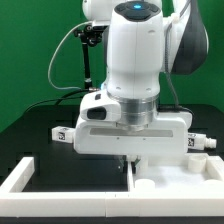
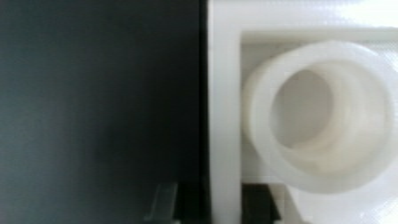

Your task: Assemble one leg

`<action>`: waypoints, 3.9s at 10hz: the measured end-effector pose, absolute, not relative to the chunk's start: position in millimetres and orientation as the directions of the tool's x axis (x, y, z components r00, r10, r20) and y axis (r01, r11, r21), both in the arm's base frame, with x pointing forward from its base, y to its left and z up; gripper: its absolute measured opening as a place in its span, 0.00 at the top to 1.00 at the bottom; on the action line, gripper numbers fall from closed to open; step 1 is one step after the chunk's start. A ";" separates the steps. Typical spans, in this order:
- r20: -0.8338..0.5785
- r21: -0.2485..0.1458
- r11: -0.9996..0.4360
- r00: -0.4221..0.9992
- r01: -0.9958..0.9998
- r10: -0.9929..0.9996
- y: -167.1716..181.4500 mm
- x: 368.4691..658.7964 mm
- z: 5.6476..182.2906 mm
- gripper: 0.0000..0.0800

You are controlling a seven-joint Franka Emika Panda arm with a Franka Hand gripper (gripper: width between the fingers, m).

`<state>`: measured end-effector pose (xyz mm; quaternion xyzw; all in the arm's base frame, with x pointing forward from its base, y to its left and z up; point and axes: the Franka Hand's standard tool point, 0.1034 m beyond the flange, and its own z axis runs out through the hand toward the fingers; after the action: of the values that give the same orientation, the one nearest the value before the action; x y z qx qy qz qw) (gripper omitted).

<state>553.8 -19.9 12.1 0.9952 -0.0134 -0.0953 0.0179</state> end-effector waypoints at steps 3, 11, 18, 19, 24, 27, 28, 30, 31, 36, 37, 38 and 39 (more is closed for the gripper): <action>-0.190 0.037 -0.999 0.981 -0.023 -0.030 -19.9 553.4 11.8 0.80; -0.205 0.017 -1.000 0.979 0.003 -0.001 2.6 528.2 61.7 0.19; -0.109 0.030 -0.995 0.990 0.092 0.089 39.8 461.4 59.5 0.19; -0.109 0.030 -0.995 0.990 0.093 0.089 40.0 461.3 59.3 0.19; -0.152 0.038 -0.997 0.985 -0.074 -0.079 2.8 400.0 49.5 0.19; -0.153 0.034 -0.997 0.986 -0.067 -0.071 5.0 398.9 48.1 0.19; -0.156 0.031 -0.998 0.986 -0.055 -0.059 2.3 397.4 46.5 0.19; -0.178 -0.004 -0.999 0.983 -0.050 -0.049 -25.4 380.0 36.2 0.19; -0.189 -0.014 -0.998 0.980 -0.065 -0.062 -36.0 371.5 27.7 0.19; -0.189 0.008 -0.995 0.977 -0.095 -0.095 -22.4 367.6 7.8 0.19; -0.189 0.008 -0.995 0.977 -0.095 -0.095 -22.4 367.6 7.7 0.35; -0.189 0.008 -0.995 0.977 -0.095 -0.095 -22.4 367.6 7.7 0.35; -0.189 0.008 -0.995 0.977 -0.095 -0.095 -22.4 367.6 7.7 0.60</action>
Offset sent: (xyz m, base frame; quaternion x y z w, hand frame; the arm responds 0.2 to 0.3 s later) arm 0.0000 0.0000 0.0000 0.0000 0.0000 0.0000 1.0000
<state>367.6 -22.4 7.7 0.9943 -0.0477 -0.0949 -0.0003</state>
